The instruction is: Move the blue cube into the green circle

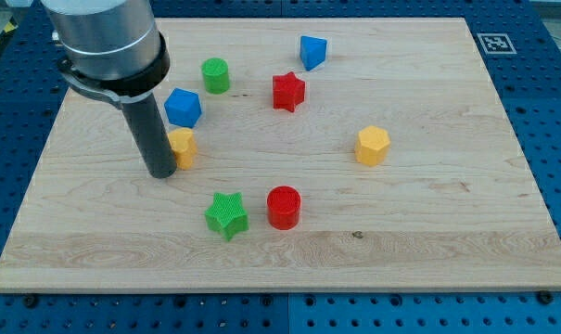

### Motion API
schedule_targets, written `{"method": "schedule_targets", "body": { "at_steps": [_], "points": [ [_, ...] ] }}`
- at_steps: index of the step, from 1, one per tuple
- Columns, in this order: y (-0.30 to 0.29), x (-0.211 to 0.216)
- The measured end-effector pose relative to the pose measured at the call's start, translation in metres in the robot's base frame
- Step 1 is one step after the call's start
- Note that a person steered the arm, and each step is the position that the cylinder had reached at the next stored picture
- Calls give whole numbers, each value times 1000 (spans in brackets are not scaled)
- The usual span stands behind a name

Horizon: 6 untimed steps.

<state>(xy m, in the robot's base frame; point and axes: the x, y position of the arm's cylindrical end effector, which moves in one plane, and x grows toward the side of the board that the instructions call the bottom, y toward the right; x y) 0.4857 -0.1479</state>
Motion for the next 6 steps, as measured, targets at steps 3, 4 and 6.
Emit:
{"method": "schedule_targets", "body": {
  "at_steps": [3,4,6],
  "points": [
    [-75,-11],
    [-68,-42],
    [-51,-73]
  ]
}}
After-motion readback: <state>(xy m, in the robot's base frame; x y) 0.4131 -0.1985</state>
